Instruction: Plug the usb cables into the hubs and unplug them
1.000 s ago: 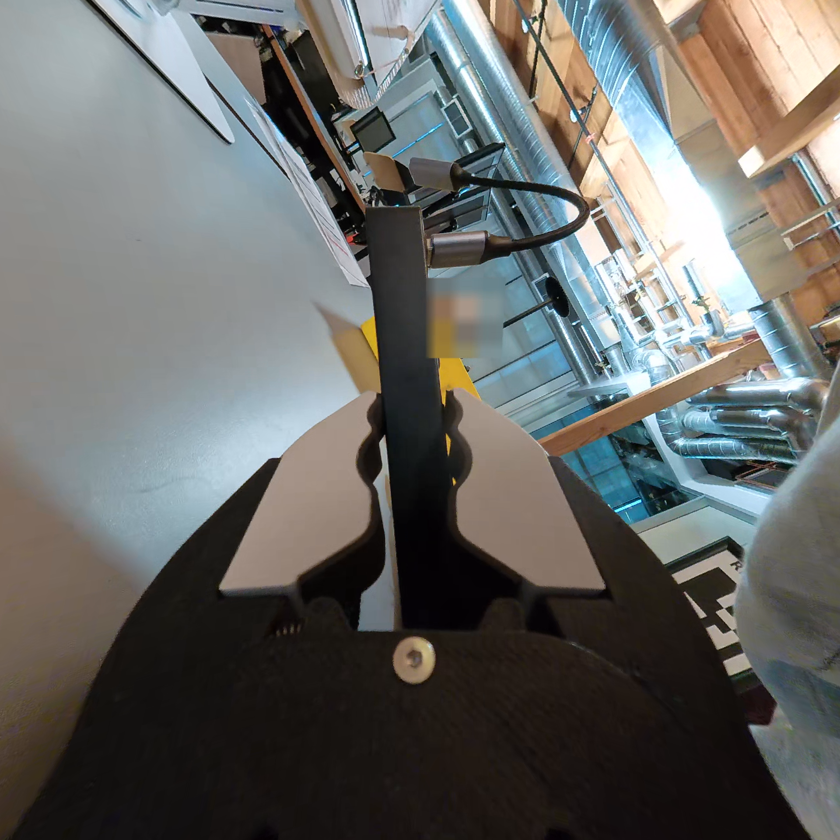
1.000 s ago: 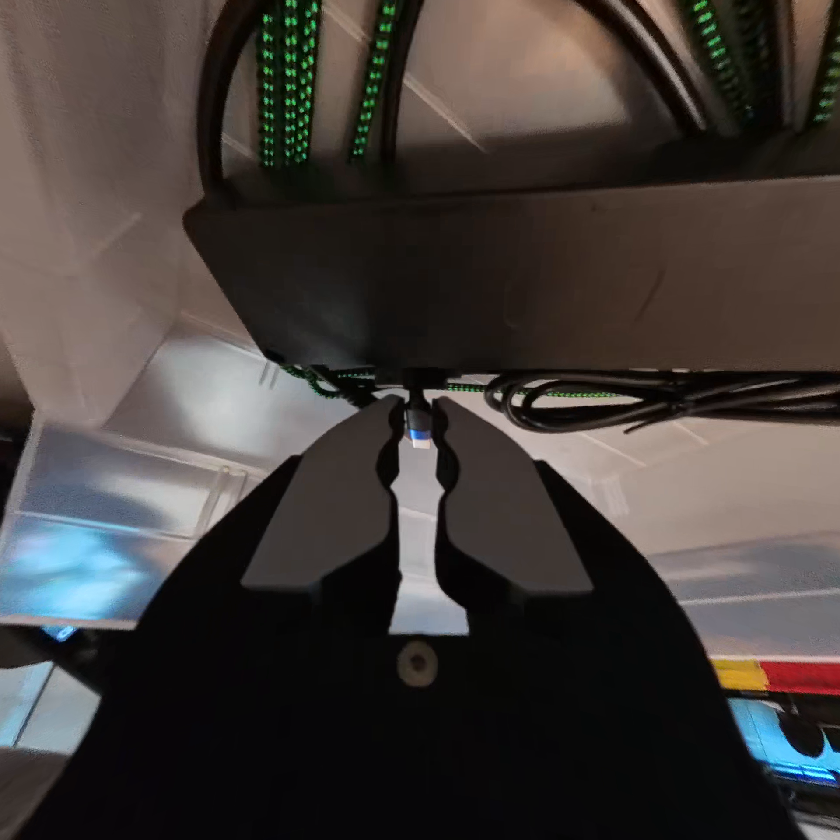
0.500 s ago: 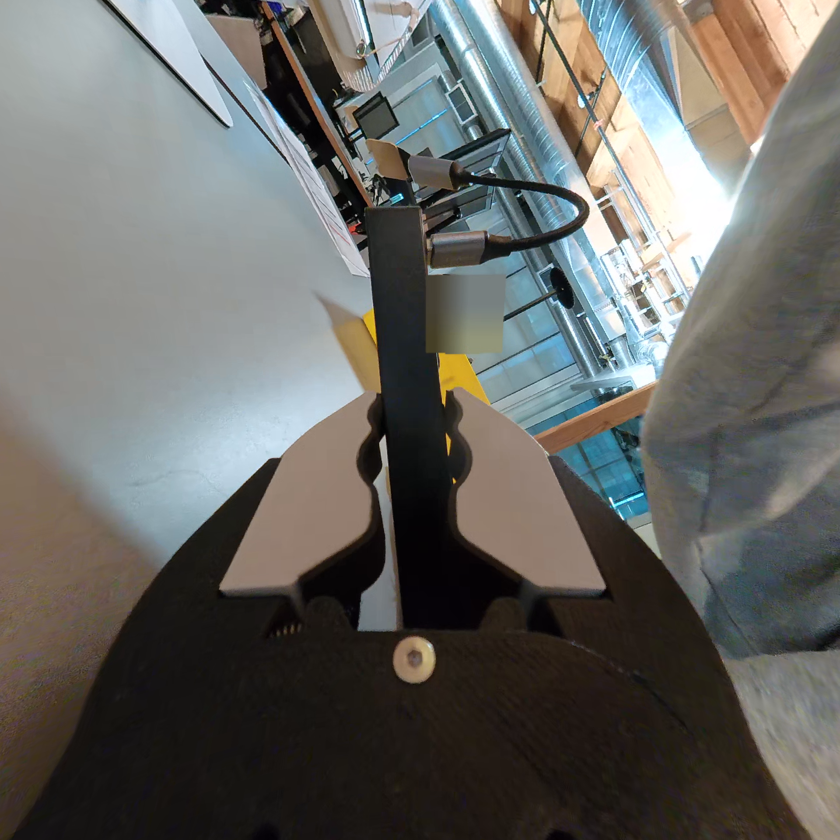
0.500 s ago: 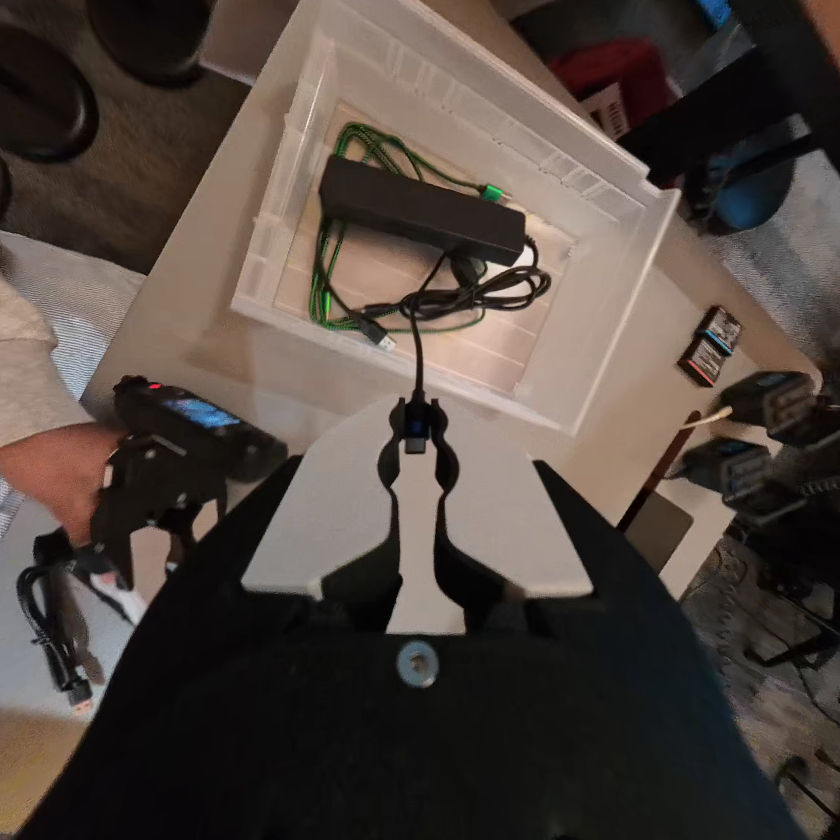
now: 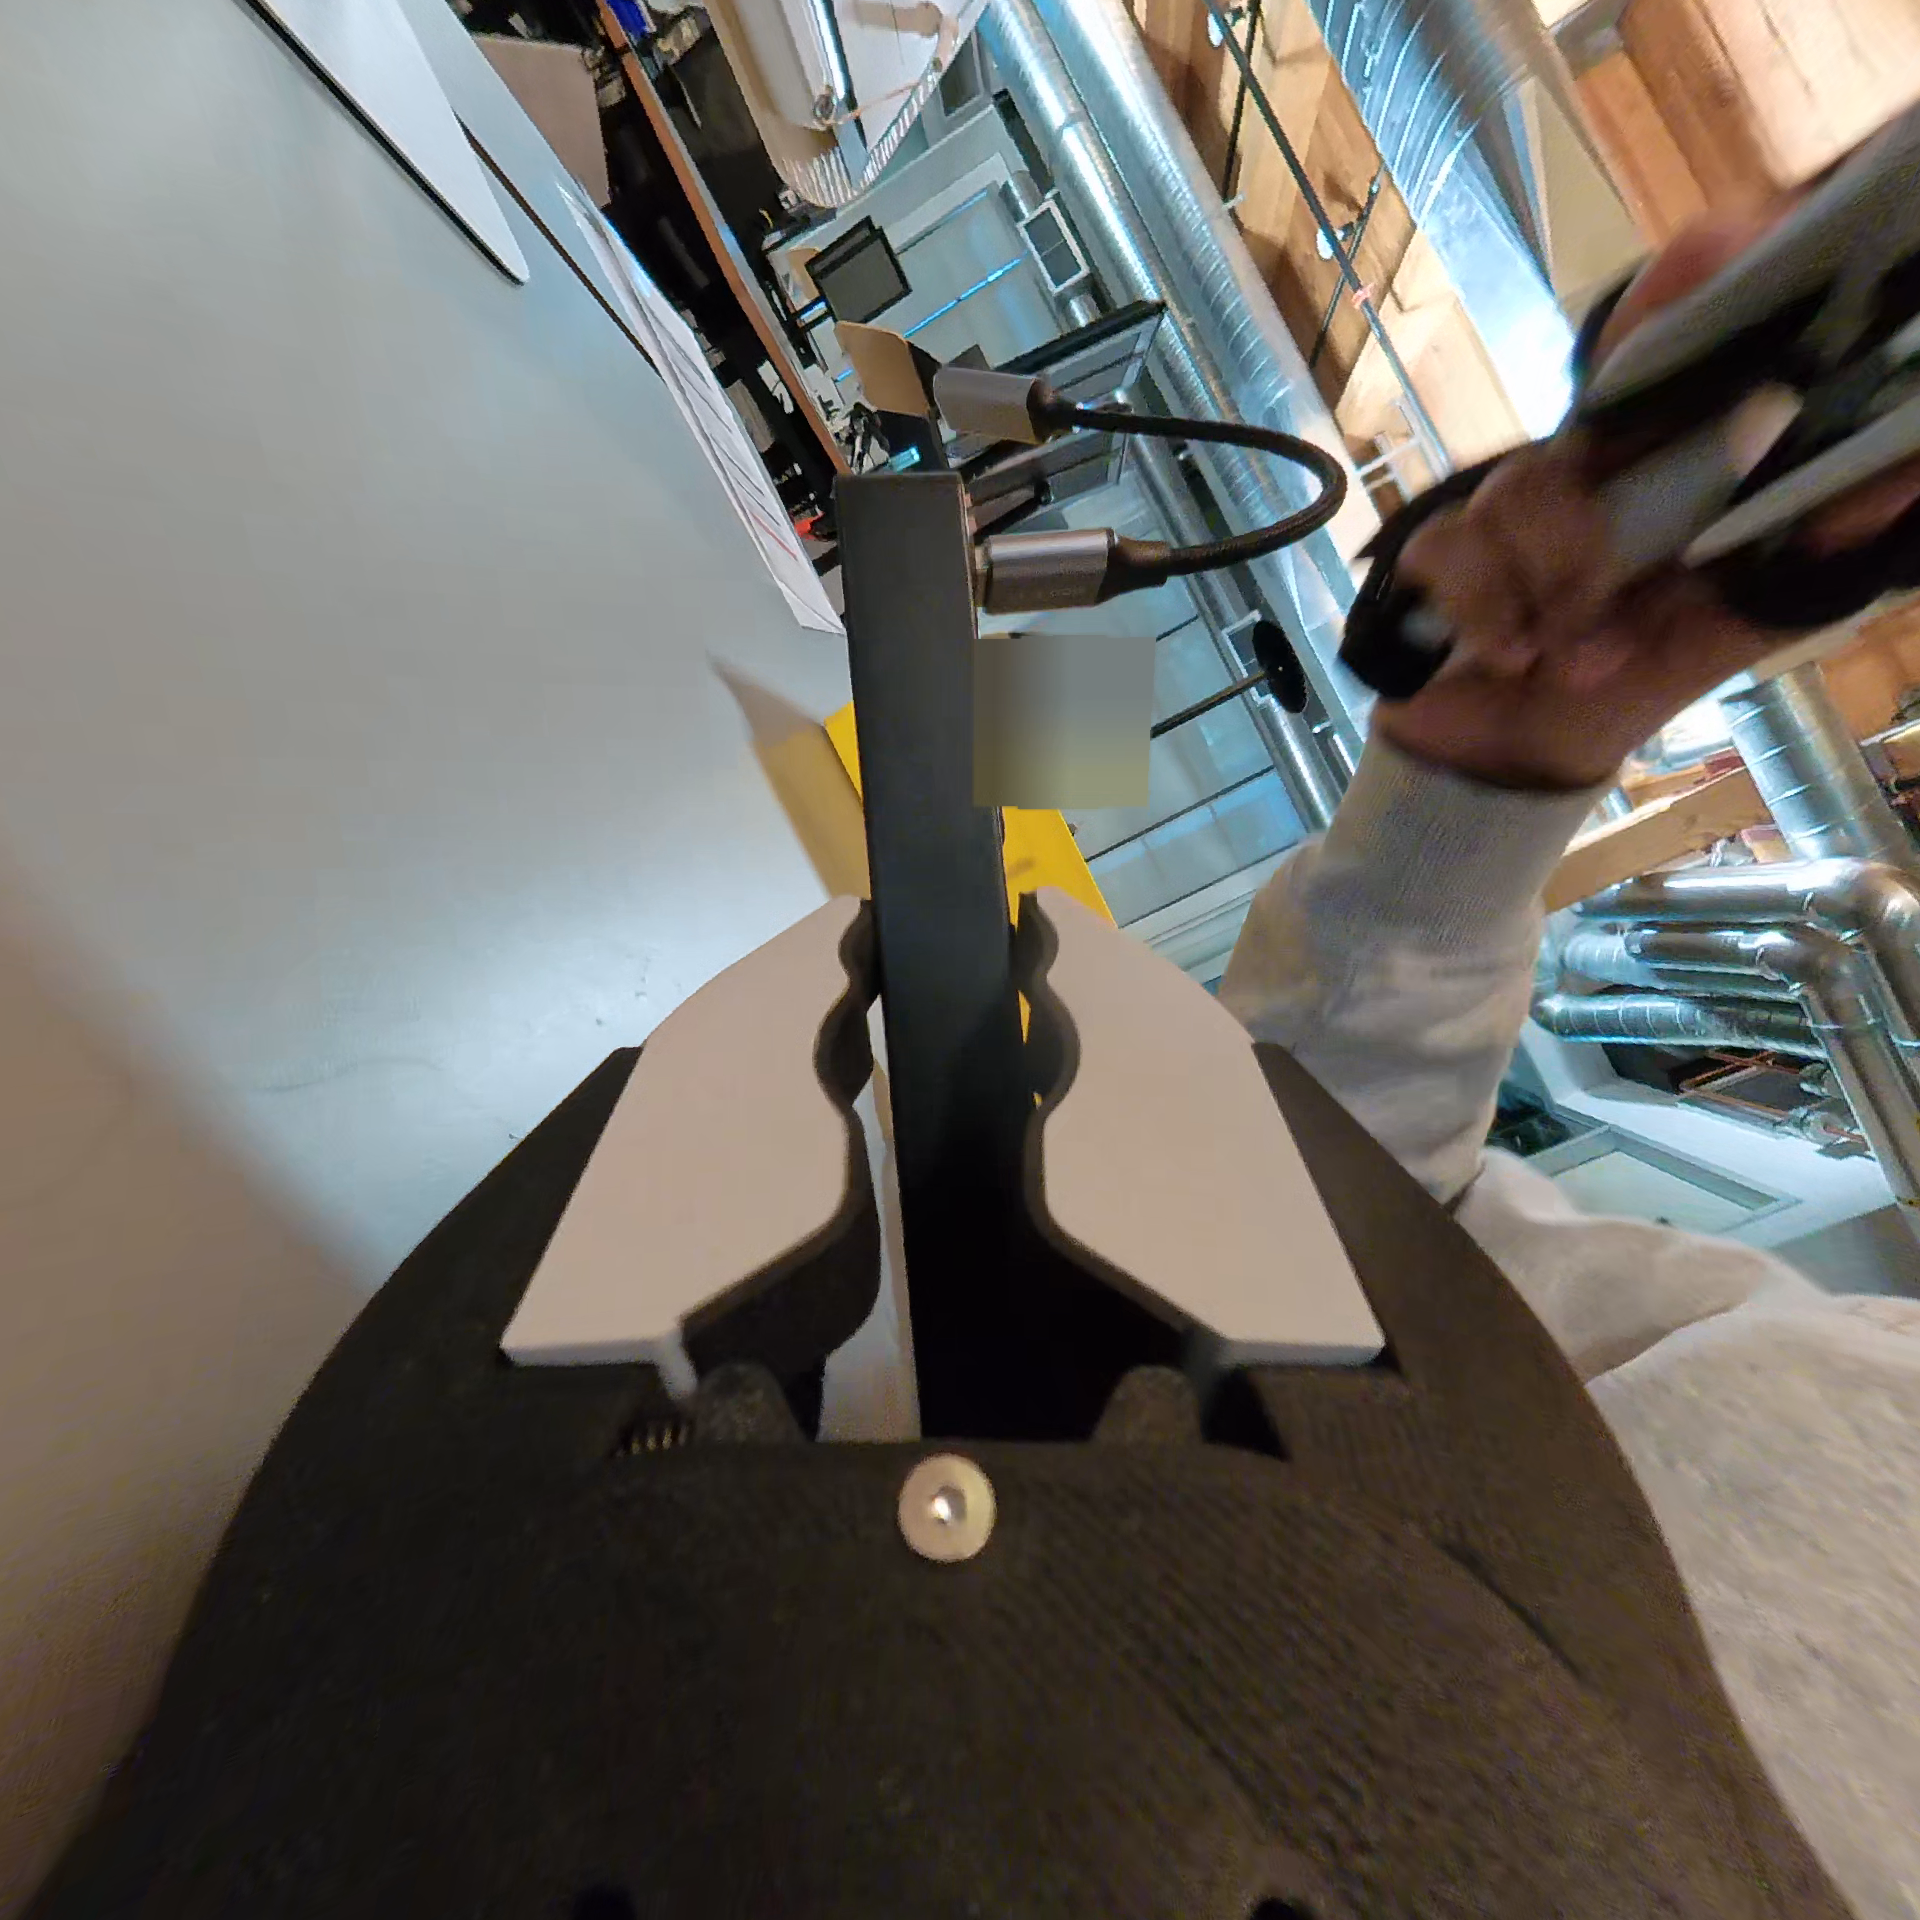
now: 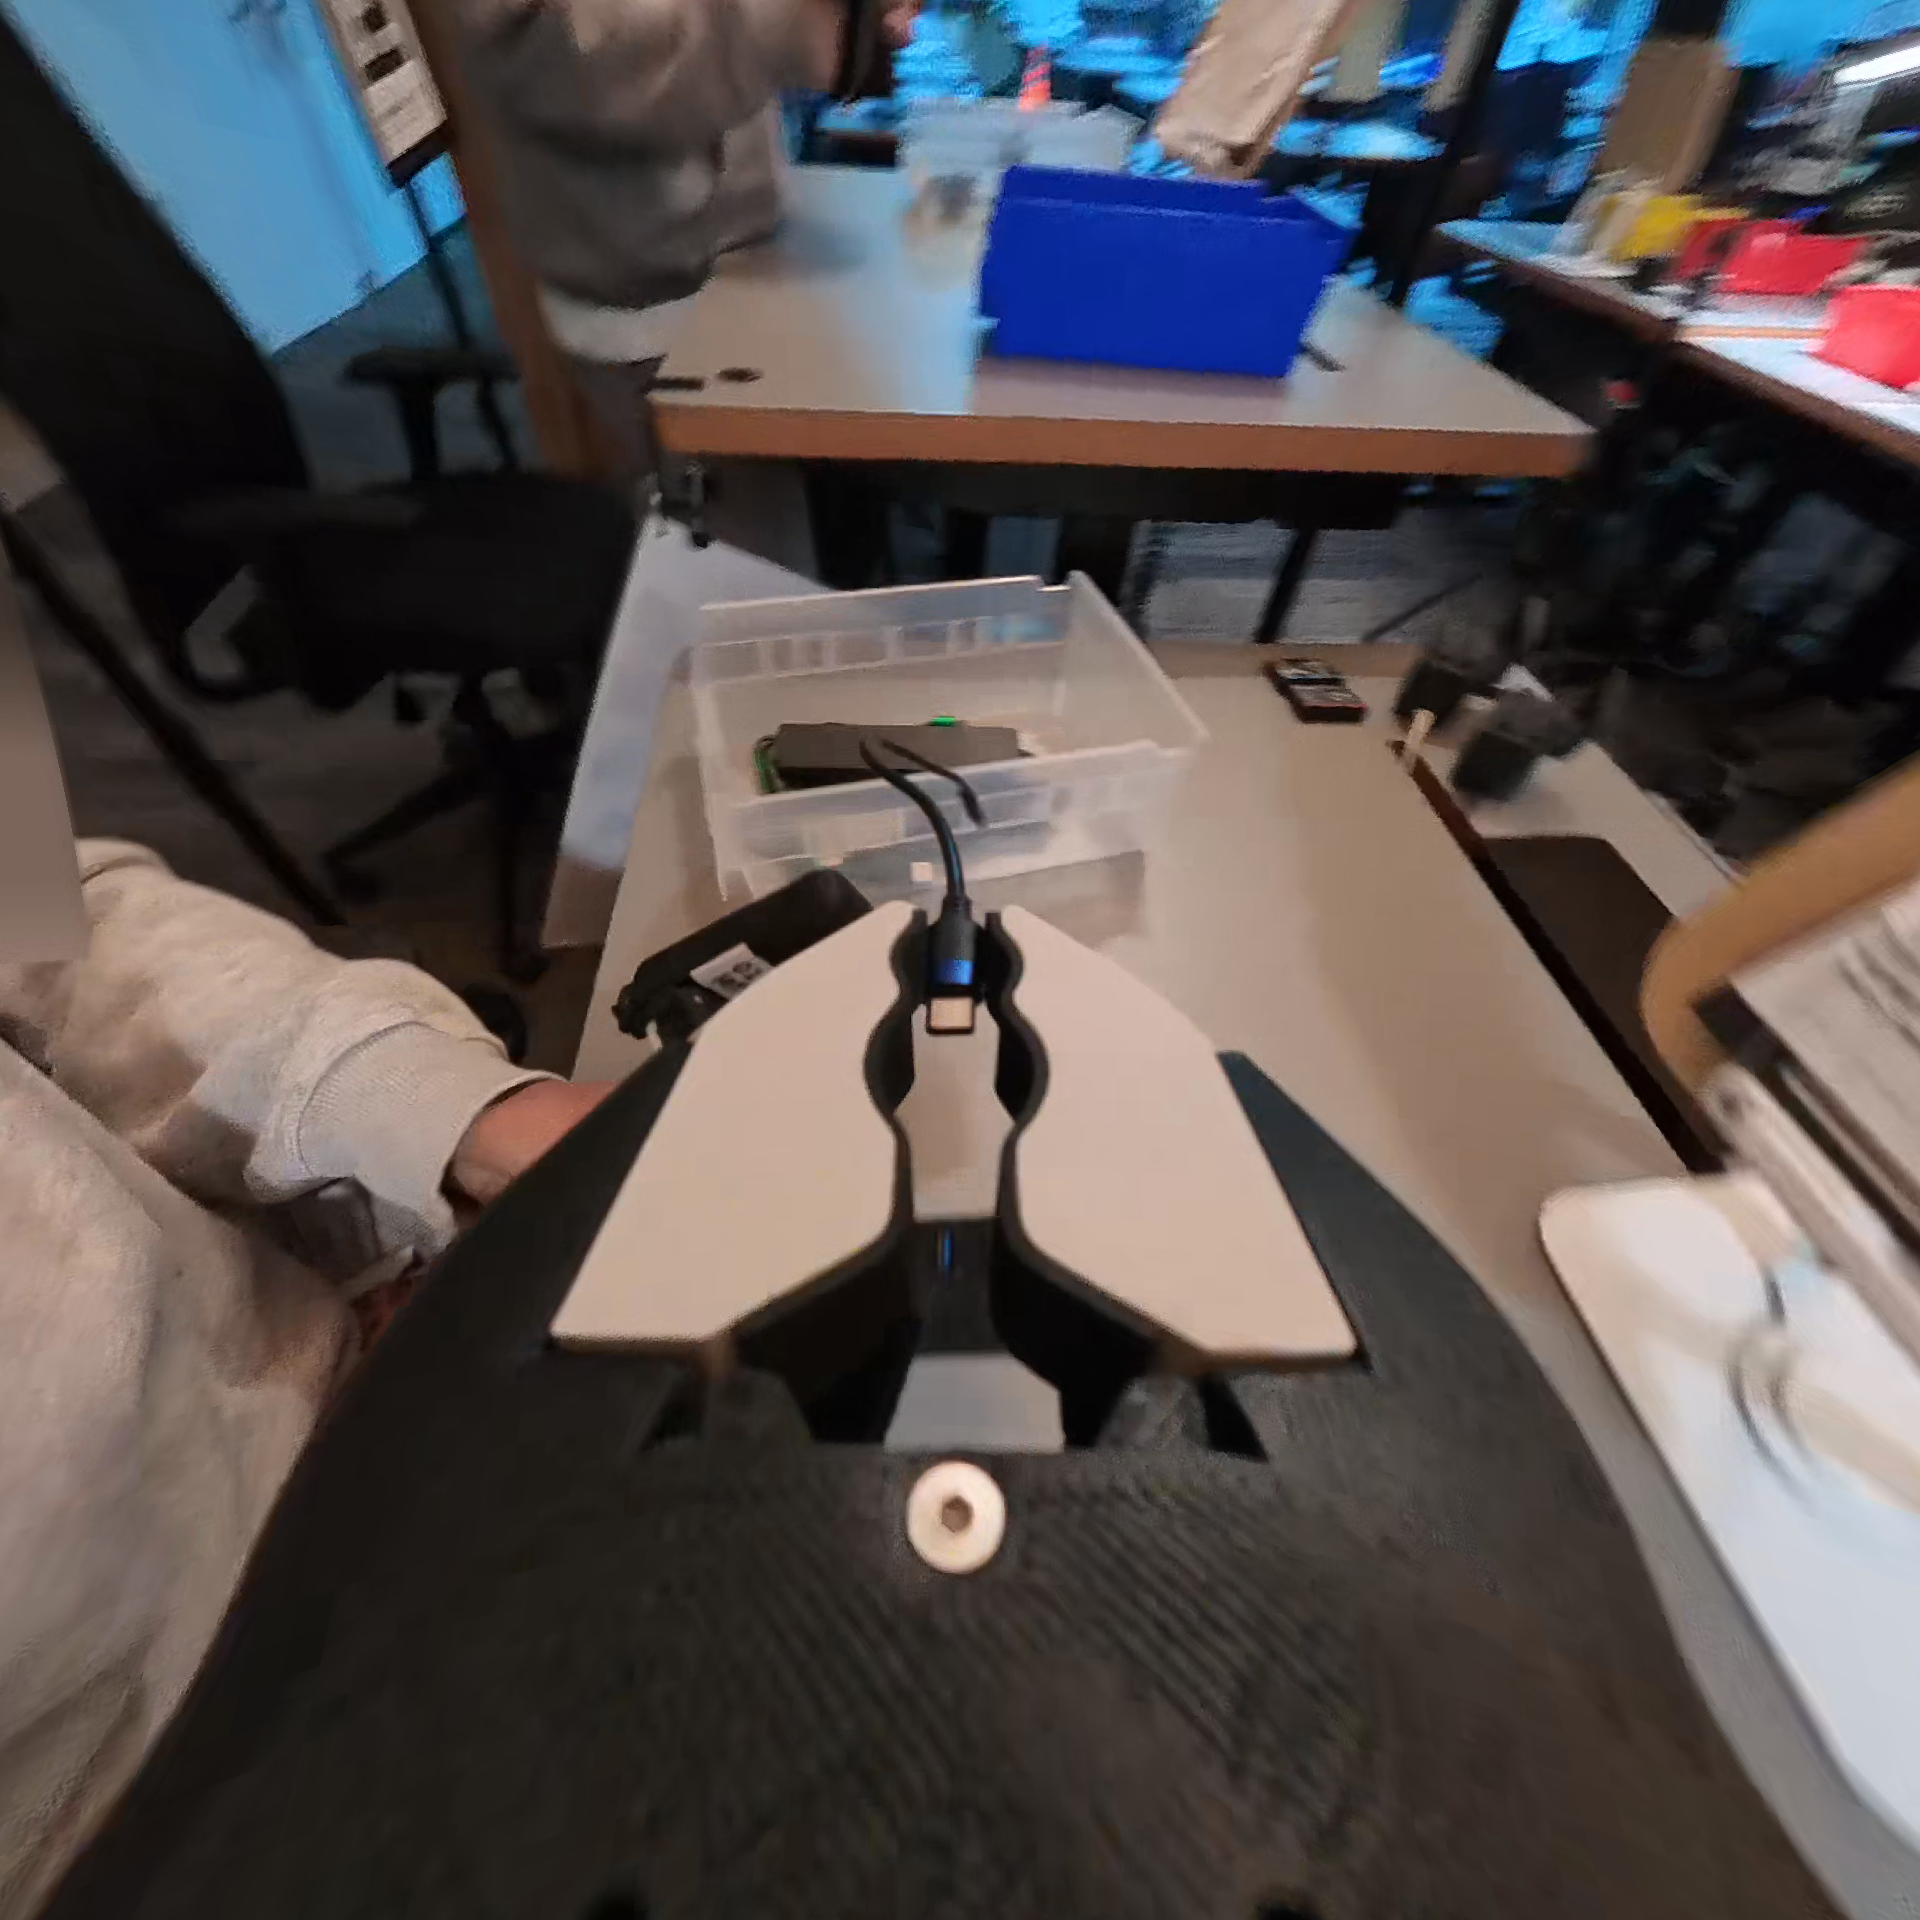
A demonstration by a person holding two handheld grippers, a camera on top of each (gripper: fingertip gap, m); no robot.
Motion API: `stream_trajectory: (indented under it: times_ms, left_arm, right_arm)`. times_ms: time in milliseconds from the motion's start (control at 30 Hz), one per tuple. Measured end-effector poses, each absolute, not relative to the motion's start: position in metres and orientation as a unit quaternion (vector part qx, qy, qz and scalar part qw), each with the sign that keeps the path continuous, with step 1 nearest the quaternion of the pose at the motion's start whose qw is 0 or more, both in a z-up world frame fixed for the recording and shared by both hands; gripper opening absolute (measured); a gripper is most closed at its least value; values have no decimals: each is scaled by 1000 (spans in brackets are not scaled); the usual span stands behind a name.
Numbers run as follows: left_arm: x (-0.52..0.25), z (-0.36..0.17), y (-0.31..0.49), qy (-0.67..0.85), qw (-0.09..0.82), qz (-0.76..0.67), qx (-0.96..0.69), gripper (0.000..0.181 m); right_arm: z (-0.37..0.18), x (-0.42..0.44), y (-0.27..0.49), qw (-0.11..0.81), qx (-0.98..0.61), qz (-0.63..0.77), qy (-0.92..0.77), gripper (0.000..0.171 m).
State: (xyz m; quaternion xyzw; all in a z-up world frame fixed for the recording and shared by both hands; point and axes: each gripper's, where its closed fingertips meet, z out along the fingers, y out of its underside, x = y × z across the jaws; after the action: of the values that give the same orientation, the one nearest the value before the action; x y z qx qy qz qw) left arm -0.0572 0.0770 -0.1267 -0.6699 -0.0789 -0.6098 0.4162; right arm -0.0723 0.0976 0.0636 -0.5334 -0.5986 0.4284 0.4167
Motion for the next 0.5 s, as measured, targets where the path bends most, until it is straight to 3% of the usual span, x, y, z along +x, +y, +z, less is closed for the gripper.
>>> stream_trajectory:
  times_ms: [133,367,500]
  left_arm:
    - [-61,-126,77,-92,421,-611,-663,26]
    - [-61,-129,74,-92,430,-588,-679,26]
    - [-47,-135,70,-48,425,-554,-714,26]
  right_arm:
    - [26,-8,89,460,-593,437,-496,10]
    - [-66,65,54,453,-671,467,-356,10]
    - [-75,95,58,466,-688,467,-302,10]
